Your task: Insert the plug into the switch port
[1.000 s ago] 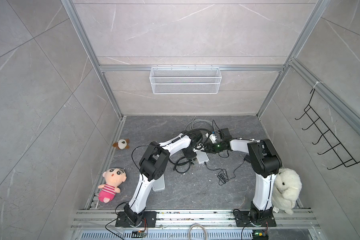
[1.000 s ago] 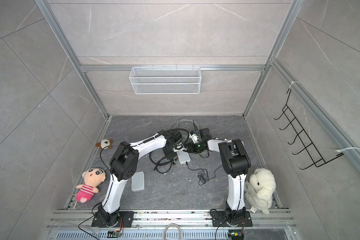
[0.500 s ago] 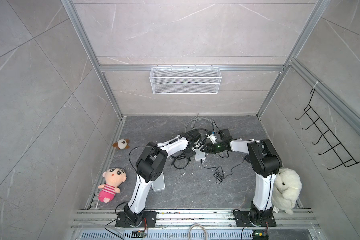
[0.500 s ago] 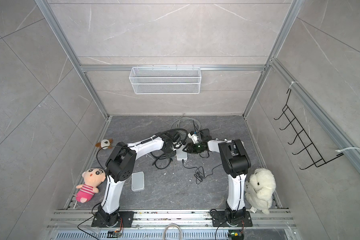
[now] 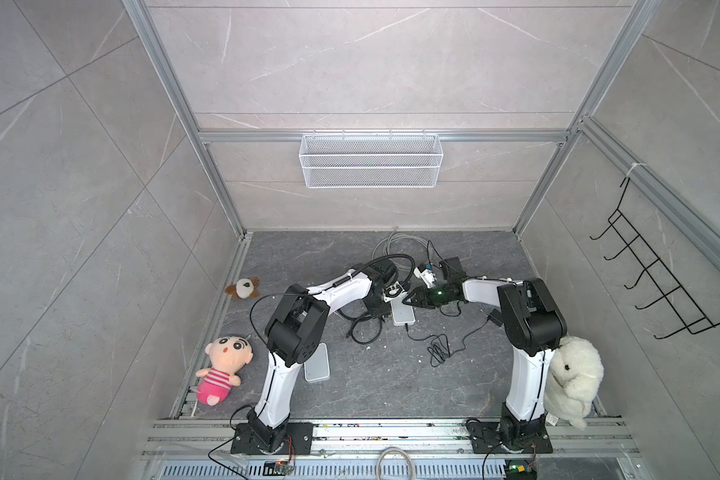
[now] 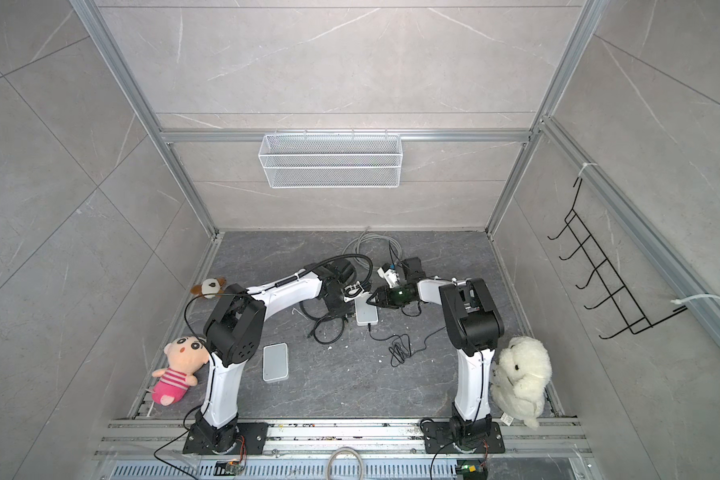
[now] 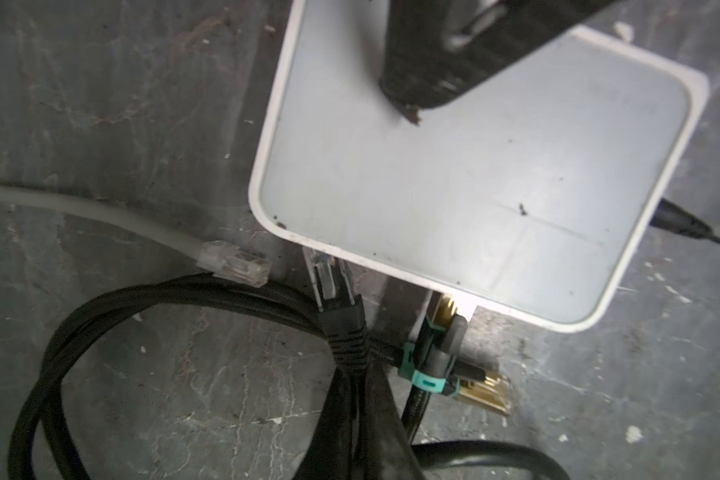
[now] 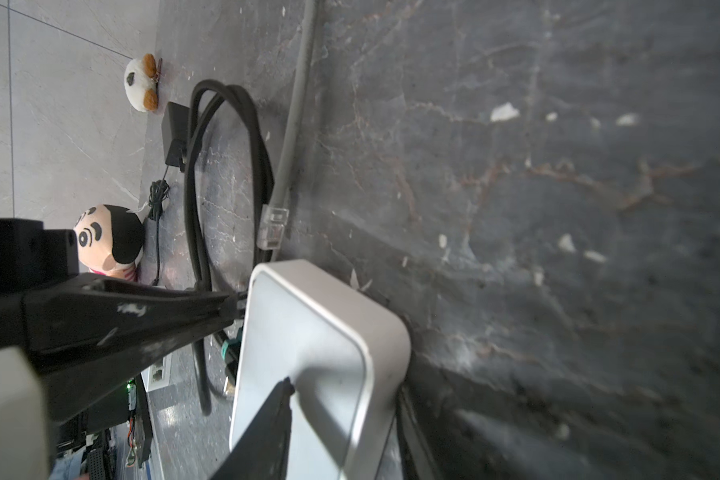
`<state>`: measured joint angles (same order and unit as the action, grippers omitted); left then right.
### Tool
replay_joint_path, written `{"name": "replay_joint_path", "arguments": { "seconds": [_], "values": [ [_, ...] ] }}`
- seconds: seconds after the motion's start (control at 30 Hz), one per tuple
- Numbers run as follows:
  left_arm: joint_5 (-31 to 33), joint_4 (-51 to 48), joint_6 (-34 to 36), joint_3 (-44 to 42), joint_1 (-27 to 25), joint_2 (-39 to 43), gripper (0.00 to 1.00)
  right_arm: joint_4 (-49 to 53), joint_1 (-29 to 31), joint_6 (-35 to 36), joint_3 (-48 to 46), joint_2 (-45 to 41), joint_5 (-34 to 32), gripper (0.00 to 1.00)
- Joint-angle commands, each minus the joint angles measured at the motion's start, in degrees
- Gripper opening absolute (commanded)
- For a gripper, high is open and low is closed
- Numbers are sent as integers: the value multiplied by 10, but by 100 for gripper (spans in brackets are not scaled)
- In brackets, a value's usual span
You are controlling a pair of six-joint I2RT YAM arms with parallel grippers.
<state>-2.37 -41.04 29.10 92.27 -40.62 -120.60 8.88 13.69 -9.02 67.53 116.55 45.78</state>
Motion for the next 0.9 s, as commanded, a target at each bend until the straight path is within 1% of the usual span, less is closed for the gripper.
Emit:
{"name": "replay_joint_path", "arguments": {
  "seconds": [0.0, 0.07, 0.1, 0.2, 0.33, 0.47, 0.7, 0.87],
  "values": [
    [-84, -28, 20, 26, -13, 31, 7, 77, 0, 35, 17, -28, 6, 44],
    [-94, -47, 17, 32, -14, 30, 7, 99, 0, 46, 21, -34, -1, 44],
    [-87, -48, 13, 32, -14, 29, 7, 100, -2, 46, 20, -36, -4, 44],
    [-50, -50, 6, 30, -14, 18, 11, 98, -2, 42, 19, -35, -10, 44],
    [8, -55, 3, 33, -13, 0, 11, 89, -2, 37, 19, -29, -10, 44],
    [4, -41, 7, 27, -13, 0, 11, 74, -2, 32, 13, -28, -4, 44],
    [35, -31, 51, 12, -13, 1, 11, 75, -2, 37, 25, -21, -7, 45],
    [74, -24, 72, 9, -14, -3, 11, 84, -1, 39, 34, -17, -6, 45]
  ]
}}
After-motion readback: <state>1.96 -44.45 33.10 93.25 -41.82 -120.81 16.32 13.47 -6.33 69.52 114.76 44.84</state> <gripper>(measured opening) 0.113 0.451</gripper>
